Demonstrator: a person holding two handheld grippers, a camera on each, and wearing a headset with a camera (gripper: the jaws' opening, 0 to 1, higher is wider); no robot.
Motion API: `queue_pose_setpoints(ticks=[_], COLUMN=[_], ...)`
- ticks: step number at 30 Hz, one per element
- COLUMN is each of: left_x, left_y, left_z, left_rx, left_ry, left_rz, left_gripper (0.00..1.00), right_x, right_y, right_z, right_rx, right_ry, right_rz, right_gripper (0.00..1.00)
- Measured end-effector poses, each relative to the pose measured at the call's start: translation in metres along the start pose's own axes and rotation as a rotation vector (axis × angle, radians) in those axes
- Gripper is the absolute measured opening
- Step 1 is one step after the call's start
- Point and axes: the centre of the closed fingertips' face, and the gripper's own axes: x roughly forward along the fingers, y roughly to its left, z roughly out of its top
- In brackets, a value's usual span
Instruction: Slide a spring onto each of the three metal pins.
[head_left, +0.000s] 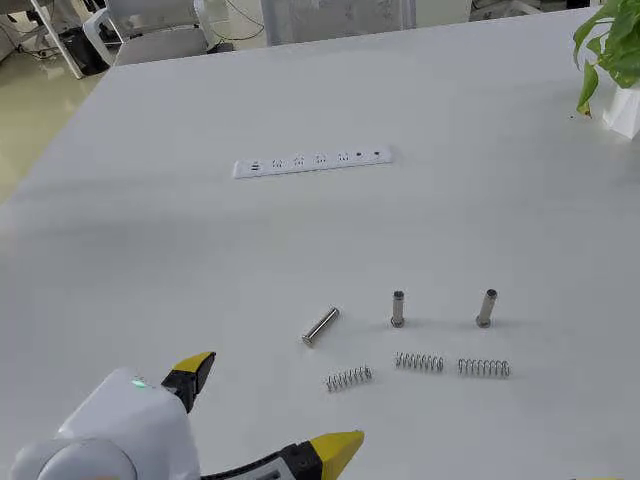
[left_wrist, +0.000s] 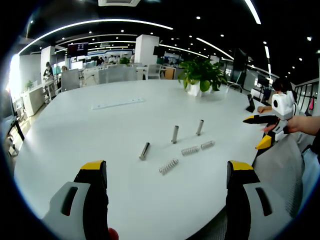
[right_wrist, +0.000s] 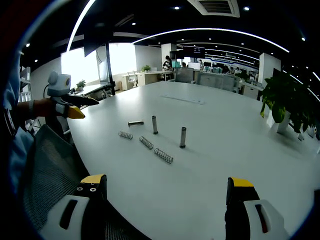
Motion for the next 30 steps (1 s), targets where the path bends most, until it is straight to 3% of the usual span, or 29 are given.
queue_pose_setpoints(ticks=[15, 30], left_x=[0.005, 0.011], left_y=[0.003, 0.007], left_z=[0.004, -0.004], left_rx=[0.019, 0.031], left_ry=[-0.008, 0.03], left_rz=[-0.013, -0.042], left_gripper=[0.99, 0.99], right_x=[0.001, 0.004], right_y=[-0.004, -0.005], right_z=[0.006, 0.008], right_rx=[-0.031, -0.057], right_ry=[-0.011, -0.006], right_rz=[0.001, 0.003], right_gripper=[0.99, 0.99])
